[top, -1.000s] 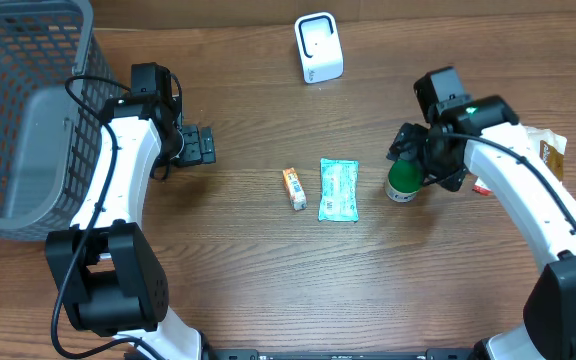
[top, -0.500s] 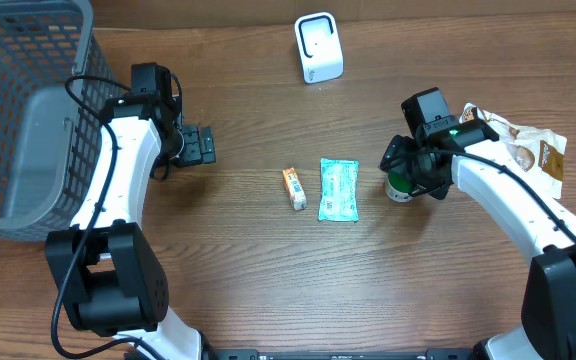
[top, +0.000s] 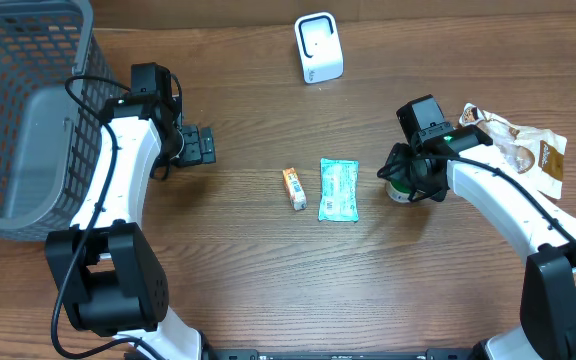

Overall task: Scan the item barcode
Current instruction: 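Grasp the green-capped jar with the right gripper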

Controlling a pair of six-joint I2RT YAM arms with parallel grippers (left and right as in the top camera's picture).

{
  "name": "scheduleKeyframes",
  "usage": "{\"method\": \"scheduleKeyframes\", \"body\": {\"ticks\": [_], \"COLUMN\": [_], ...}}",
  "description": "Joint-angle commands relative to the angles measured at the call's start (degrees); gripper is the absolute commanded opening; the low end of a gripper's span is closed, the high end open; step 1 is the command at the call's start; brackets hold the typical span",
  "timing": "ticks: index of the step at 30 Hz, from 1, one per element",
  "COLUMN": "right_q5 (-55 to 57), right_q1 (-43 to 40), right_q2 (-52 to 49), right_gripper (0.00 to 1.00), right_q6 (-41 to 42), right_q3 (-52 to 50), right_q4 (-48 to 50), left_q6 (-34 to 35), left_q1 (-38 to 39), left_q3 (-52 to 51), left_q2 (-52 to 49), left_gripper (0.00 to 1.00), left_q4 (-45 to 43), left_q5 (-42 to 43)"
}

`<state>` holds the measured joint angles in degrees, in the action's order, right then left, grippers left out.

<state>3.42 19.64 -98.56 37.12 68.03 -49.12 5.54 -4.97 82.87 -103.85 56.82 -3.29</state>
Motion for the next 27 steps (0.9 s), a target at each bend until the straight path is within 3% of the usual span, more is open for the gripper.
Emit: {"method": "scheduleKeyframes", "body": {"ticks": [1, 7, 11, 13, 15, 19, 27], "right_q5": [0.42, 0.35, 0.39, 0.37, 0.37, 0.37, 0.37], "right_q1": [0.28, 0.28, 0.28, 0.28, 0.28, 0.28, 0.28], "right_q2": [-0.24, -0.24, -0.24, -0.24, -0.24, -0.24, -0.24], "right_gripper": [0.69, 0.7, 0.77, 0.79, 0.89, 0.89, 0.67], "right_q6": [-9.7, -22.64, -27.17, -26.62, -23.54, -14.88, -8.79], "right_q3": [-0.46, -0.46, -0.44, -0.42, -0.42, -0.42, -0.42], "right_q4": [-1.84, -6.58, -7.02, -6.67, -6.32, -6.29, -5.14], "left_q6": [-1.07, -1.07, -1.07, -1.07, -1.07, -1.07, -1.07], "left_q1": [0.11, 0.11, 0.11, 0.11, 0.11, 0.11, 0.11], "left_q3": [0.11, 0.11, 0.11, 0.11, 0.11, 0.11, 0.11], "left_q2": [-0.28, -0.28, -0.28, -0.28, -0.28, -0.28, -0.28], "left_gripper": [1.0, 1.0, 1.0, 1.0, 1.0, 1.0, 1.0], "left_q4": [-0.09, -0.07, -0.07, -0.07, -0.09, -0.07, -0.09], "left_q5": [-0.26, -0.26, -0.26, -0.26, -0.26, -0.26, -0.26]}}
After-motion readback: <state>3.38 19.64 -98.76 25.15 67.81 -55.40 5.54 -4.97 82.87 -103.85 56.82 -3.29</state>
